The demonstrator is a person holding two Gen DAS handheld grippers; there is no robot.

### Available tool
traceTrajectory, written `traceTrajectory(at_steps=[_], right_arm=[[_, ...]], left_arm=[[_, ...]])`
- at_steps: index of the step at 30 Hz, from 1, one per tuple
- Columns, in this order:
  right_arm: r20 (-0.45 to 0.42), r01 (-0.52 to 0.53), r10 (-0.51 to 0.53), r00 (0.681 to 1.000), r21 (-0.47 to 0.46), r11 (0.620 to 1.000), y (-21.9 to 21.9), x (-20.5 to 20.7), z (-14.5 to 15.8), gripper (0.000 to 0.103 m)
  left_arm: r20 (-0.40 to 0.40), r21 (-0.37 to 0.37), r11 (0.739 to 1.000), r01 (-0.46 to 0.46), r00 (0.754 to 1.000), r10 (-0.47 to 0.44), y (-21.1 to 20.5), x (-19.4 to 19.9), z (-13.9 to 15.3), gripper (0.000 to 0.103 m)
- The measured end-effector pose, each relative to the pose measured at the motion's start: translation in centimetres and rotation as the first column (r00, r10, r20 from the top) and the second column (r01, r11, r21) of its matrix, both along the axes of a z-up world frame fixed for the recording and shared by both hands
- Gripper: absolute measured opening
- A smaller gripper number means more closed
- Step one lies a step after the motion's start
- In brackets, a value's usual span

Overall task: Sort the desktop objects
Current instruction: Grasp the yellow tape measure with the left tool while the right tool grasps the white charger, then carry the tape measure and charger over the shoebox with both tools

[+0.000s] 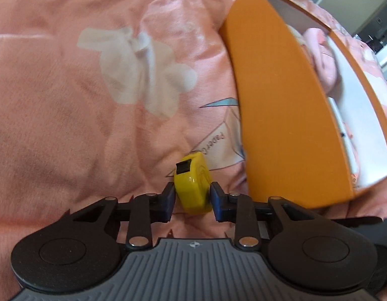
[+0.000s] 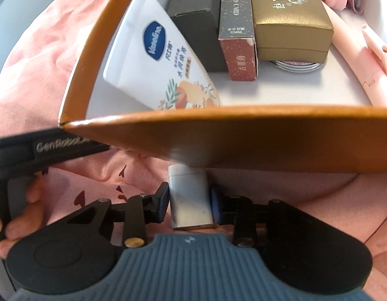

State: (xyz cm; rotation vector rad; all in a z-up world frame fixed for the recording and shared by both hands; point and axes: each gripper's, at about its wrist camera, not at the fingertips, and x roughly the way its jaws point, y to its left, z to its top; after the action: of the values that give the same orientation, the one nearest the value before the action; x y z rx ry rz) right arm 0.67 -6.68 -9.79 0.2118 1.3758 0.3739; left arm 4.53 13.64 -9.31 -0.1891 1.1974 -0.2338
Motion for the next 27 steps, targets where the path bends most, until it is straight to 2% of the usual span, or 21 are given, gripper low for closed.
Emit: traceTrajectory(at_steps=[3,9,11,13,15,17,19,22,27], right_arm=[[-0.004,0.003,-0.003,1.0,0.007,1.0,-0.5,-0.2,-0.1,0.037],[-0.01,-0.002,0.002,1.0,0.025,1.0,-2.2,-1.7,-0.4,0.036],[-0.011,-0.005,0.005,1.0,0.037,0.999,-3.1,-2.3,-0.1,0.035],[-0.001,-0.008,0.008,1.0,0.043,0.999,-1.2,-0.2,1.5,0.035],[-0.01,-0.01,0.01,1.0,0.057,0.998,-1.6,-0.4,1.8,0.034],[-0.037,-0.005,0.009,0.999,0.092,0.996,-2.3,-0.4,2.0,0.034],[-0.051,-0.003,0.01,0.999,0.134,0.991,-3.0,-0.5,2.4,0.035],[-0.039,-0.017,0.024,0.999,0.19,0.982,-4.1,-0.9,3.9,0.035],[-0.001,-0.042,0.044,0.999,0.276,0.96,-5.9,-2.0,6.5,0.035]], left_arm=[[0.009,0.015,1.0,0.007,1.0,-0.007,-0.3,-0.3,0.0,0.032],[-0.003,-0.013,0.999,-0.047,0.999,0.047,0.2,-1.0,0.3,0.026],[0.004,-0.008,0.998,-0.055,0.998,0.055,0.3,-1.7,1.0,0.024],[0.012,-0.01,0.998,-0.06,0.998,0.06,0.4,-2.6,1.8,0.023],[0.021,-0.015,0.997,-0.072,0.997,0.072,1.2,-2.7,2.7,0.023],[0.037,-0.023,0.996,-0.081,0.996,0.082,1.2,-3.7,3.7,0.023],[0.05,-0.034,0.995,-0.09,0.995,0.091,2.3,-2.7,5.0,0.023],[0.071,-0.048,0.995,-0.093,0.993,0.096,1.8,-3.7,6.1,0.023],[0.12,-0.048,0.996,-0.073,0.99,0.079,-0.5,-2.4,8.0,0.023]])
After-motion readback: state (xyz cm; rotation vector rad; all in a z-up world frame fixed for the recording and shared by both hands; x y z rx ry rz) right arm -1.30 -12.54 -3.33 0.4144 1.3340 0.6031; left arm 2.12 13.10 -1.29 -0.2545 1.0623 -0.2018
